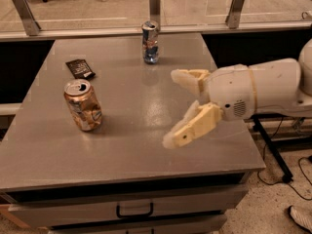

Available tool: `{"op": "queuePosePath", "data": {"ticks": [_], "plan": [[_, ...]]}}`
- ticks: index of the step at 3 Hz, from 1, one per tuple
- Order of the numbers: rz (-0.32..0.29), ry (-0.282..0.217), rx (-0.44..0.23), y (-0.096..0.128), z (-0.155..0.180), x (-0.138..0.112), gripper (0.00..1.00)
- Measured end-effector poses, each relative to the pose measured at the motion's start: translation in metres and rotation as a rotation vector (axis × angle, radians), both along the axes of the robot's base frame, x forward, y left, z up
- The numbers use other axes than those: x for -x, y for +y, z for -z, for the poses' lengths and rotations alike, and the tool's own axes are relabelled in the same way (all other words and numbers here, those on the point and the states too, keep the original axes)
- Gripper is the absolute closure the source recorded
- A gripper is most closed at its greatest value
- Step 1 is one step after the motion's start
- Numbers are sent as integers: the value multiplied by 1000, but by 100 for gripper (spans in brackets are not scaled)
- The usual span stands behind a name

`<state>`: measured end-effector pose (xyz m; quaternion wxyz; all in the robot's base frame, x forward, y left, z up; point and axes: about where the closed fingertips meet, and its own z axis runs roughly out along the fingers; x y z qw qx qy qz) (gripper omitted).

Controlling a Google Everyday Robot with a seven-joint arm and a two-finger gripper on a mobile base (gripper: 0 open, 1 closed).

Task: Move orange can near redbull can

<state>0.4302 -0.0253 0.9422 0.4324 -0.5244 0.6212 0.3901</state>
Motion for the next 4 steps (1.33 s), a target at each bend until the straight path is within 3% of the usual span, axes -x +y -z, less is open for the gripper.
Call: {"op": "queuePosePath", "data": {"ticks": [1,2,3,4], "plan": [[52,-24,-46,32,8,-13,0],[92,-108,-37,67,13,-26,0],[100,-170,5,96,26,-40,0],[56,-175,-11,130,39,-53,0]]}}
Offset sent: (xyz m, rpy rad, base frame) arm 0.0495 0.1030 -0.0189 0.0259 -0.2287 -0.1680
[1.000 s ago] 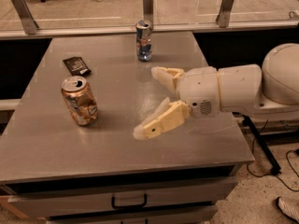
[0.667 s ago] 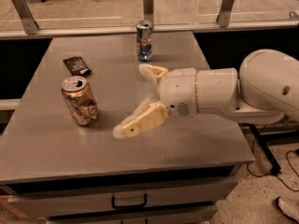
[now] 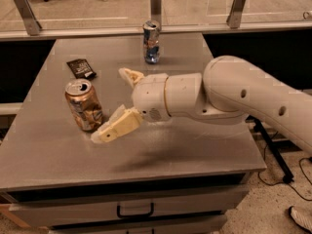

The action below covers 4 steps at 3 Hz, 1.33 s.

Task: Move orange can near redbull can

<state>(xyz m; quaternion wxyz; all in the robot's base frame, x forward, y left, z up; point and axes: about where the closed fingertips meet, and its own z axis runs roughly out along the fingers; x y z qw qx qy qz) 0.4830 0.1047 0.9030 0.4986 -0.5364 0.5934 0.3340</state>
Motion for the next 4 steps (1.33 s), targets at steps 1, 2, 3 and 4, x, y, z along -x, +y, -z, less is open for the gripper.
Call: {"op": "queuePosePath", "data": {"ticks": [1,2,3,4], "plan": [[-37,2,-35,27,10,-14,0],[-77,-3,-55,49,15,-27,18],[-134,-8,-42,67,21,-33,41],[-184,2,-37,81,28,-34,65]]}}
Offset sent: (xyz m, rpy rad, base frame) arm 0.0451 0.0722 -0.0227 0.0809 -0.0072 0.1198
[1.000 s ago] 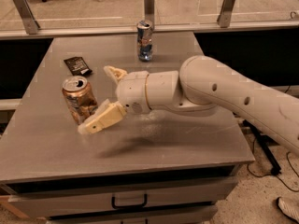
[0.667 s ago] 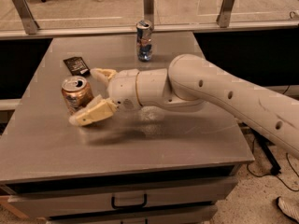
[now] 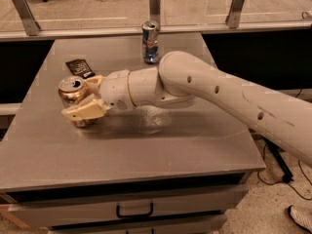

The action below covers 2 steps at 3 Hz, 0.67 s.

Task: Move orange can near redbull can

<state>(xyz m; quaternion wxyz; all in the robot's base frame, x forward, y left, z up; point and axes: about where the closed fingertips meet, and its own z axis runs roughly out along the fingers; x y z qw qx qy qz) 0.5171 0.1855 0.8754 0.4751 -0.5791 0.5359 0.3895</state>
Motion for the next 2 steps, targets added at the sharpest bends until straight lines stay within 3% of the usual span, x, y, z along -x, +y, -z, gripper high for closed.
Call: {"op": "queuePosePath", "data": {"ticks": [1,2], "plan": [[61,-13,-5,-21,-5,-14,88],[212,-61,-7,-80,-27,-43,100]]}}
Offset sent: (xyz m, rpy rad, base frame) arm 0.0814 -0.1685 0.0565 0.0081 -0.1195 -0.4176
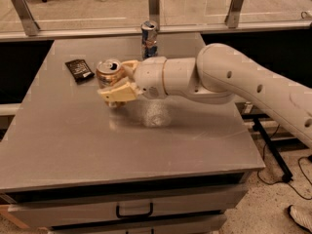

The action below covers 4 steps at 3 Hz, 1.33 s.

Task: Move orange can near redbull can

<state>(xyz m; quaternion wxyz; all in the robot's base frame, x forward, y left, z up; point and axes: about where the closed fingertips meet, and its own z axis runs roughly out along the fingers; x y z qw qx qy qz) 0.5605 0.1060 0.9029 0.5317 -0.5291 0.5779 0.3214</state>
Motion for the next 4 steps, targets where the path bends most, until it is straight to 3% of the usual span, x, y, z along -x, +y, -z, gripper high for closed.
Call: {"op": "queuePosePath", "data": {"ticks": [1,2,3,4], "plan": [[168,-42,2,-61,-18,-23,100],[168,-42,2,-61,-18,-23,100],[226,-51,14,-70,-15,-27,100],[324,-70,33,-92,-17,-36,100]]}}
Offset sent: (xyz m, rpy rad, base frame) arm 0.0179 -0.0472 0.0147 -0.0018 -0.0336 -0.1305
